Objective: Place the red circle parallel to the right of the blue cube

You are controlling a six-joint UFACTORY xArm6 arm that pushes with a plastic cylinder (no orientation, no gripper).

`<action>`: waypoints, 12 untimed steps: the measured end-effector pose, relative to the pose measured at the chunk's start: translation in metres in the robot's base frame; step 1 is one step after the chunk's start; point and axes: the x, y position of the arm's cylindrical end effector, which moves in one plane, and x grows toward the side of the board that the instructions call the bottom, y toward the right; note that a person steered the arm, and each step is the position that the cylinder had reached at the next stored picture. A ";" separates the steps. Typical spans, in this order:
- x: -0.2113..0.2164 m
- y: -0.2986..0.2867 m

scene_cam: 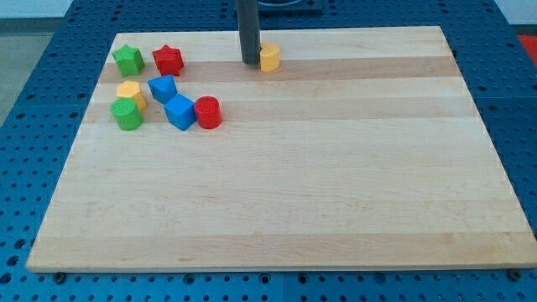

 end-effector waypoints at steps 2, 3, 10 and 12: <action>-0.004 0.020; -0.004 -0.008; 0.164 -0.004; 0.218 -0.059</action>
